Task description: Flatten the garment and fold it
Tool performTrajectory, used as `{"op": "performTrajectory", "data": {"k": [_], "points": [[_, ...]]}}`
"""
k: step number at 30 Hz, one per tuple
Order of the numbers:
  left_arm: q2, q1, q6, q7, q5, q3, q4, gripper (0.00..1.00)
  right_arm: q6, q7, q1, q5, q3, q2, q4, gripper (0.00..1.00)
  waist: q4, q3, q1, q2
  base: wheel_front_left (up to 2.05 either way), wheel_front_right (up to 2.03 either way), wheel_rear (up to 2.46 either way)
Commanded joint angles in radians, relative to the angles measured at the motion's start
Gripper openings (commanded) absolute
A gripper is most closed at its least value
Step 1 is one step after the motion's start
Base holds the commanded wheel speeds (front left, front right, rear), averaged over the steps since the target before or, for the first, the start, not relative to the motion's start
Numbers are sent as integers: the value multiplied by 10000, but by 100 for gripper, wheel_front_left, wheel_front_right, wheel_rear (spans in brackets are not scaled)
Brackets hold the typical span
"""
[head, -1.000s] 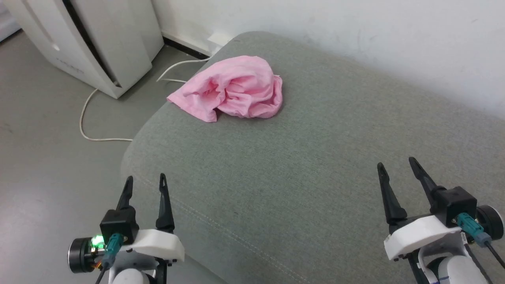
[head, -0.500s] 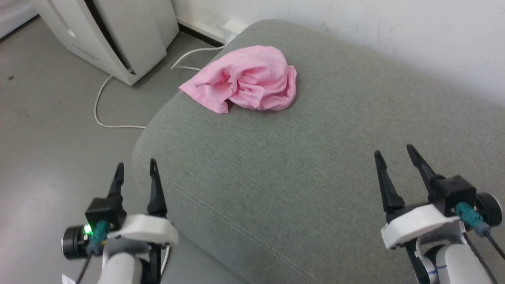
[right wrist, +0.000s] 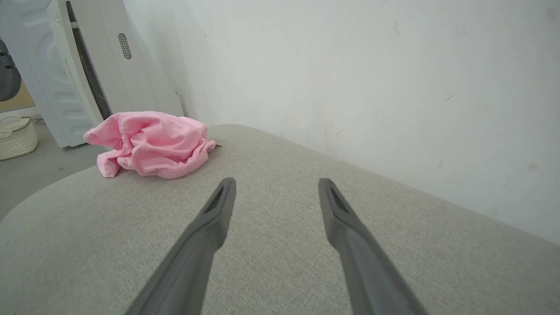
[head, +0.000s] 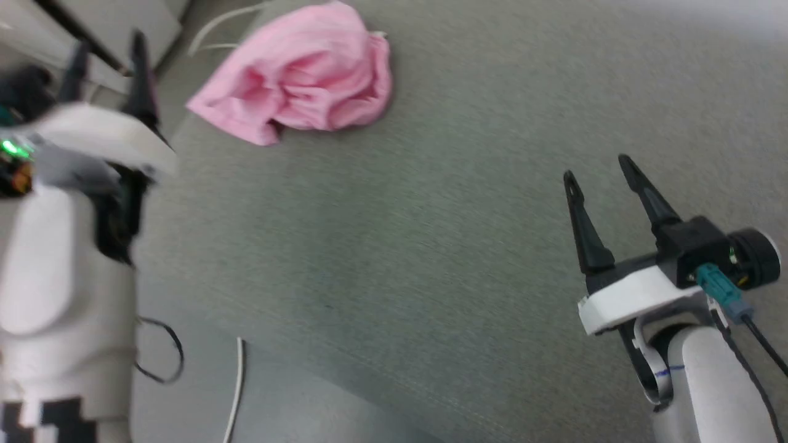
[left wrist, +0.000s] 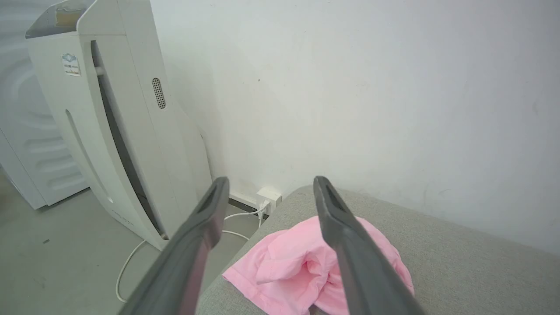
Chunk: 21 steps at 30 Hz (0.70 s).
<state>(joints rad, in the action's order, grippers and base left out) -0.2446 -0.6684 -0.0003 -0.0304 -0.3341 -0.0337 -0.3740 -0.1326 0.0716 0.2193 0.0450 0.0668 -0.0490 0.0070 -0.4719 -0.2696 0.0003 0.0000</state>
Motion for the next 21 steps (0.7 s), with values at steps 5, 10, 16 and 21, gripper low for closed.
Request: {"op": "performTrajectory", "data": {"k": [5, 10, 16, 21], "points": [[-758, -1779, -379, 1674, -908, -526, -915, 100, 19, 171, 663, 79, 143, -12, -43, 100, 2741, -2712, -3, 0, 0, 0, 0], [-1210, -2407, -191, 3417, -1393, -766, -1563, 100, 19, 366, 928, -73, 225, -12, -19, 100, 3419, -3410, -3, 0, 0, 0, 0], [-1433, -2368, 601, 5355, -2031, -1282, -1720, 100, 19, 593, 1132, -257, 430, -12, 118, 100, 3956, -3909, -3, 0, 0, 0, 0], [-1614, -1734, 1301, 6880, -2209, -1431, -1265, 100, 19, 777, 1278, -379, 557, -12, 271, 100, 4176, -4019, -3, 0, 0, 0, 0]]}}
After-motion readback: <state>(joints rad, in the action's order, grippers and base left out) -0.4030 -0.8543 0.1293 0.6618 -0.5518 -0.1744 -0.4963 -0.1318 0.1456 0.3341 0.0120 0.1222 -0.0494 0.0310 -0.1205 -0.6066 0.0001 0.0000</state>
